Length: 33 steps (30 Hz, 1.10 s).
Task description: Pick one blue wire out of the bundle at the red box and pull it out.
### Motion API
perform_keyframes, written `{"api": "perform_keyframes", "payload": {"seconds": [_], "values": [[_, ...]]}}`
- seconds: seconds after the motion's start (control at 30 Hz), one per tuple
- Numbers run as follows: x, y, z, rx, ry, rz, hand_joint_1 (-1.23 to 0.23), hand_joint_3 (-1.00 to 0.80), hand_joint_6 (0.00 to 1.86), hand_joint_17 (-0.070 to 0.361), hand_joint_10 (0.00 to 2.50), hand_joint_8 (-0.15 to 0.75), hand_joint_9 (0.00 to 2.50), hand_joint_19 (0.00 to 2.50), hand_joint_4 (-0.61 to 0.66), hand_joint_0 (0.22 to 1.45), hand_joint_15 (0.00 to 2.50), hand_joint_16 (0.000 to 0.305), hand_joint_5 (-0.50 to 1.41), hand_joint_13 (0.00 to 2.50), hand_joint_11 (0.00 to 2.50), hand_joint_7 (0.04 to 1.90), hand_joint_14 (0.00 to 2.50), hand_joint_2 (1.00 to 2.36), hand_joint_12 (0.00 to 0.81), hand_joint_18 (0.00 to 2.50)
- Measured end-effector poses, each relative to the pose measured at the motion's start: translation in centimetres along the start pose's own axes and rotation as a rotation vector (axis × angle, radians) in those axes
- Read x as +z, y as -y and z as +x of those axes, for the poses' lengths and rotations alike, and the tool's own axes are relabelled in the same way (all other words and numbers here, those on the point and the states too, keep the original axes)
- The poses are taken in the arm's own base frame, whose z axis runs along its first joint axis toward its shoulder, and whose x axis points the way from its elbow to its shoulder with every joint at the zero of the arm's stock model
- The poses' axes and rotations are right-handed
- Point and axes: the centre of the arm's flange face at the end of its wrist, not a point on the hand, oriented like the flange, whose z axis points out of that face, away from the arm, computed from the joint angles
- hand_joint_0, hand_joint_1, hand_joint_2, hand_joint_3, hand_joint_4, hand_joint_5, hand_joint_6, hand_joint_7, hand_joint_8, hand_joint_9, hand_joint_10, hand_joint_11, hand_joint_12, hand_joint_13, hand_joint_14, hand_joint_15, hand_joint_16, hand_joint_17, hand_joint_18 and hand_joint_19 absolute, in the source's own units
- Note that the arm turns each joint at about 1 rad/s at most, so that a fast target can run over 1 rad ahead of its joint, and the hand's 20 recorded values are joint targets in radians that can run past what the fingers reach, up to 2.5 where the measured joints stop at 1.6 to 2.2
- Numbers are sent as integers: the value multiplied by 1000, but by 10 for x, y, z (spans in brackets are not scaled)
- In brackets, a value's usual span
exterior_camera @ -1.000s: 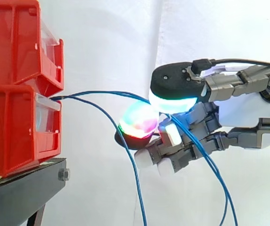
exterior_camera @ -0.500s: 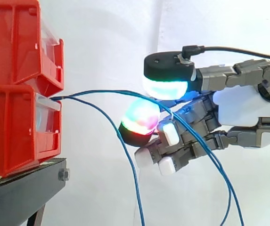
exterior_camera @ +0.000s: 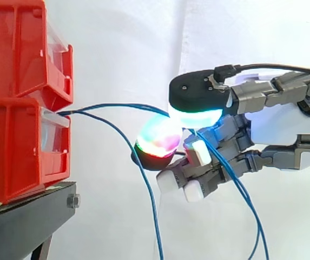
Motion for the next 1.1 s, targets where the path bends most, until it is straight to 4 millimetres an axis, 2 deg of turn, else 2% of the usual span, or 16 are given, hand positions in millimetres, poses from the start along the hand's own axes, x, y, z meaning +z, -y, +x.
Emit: {"api": "perform_keyframes", "payload": {"seconds": [0.17, 0.27, 0.37, 0.4, 0.47, 0.53, 0.77, 1.1], "values": [[0, 0, 0, 1, 1, 0, -521, -282, 684, 135, 25, 284, 1130, 628, 230, 580, 464, 60, -78, 775, 754, 1002, 19, 1012, 393, 601], [0, 0, -1, -1, 3, 1, -511, -269, 671, 134, 24, 288, 1137, 627, 225, 593, 458, 60, -74, 781, 766, 1035, 19, 1013, 391, 610], [0, 1, -1, -3, 4, 2, -579, -223, 683, 136, 26, 306, 1144, 613, 217, 601, 457, 60, -80, 798, 787, 1013, 18, 1014, 400, 634], [0, 1, -1, -3, 4, 2, -609, -200, 701, 139, 26, 301, 1191, 608, 204, 597, 460, 62, -87, 802, 861, 1002, 20, 1014, 402, 642], [0, 1, -1, -4, 4, 2, -657, -137, 800, 147, 24, 332, 1306, 601, 224, 588, 480, 65, -112, 840, 1042, 845, 18, 1012, 417, 675], [0, 1, -1, -4, 4, 2, -732, -82, 867, 152, 24, 343, 1315, 591, 217, 583, 489, 67, -132, 862, 1104, 794, 20, 1010, 431, 703], [0, 1, -1, -2, 5, 2, -802, -38, 897, 150, 23, 338, 1256, 585, 155, 609, 495, 66, -141, 833, 1112, 729, 19, 1008, 420, 687], [0, 0, -1, -3, 5, 1, -886, -83, 909, 137, 23, 307, 1123, 592, 205, 626, 509, 61, -172, 768, 1119, 694, 20, 1014, 396, 621]]}}
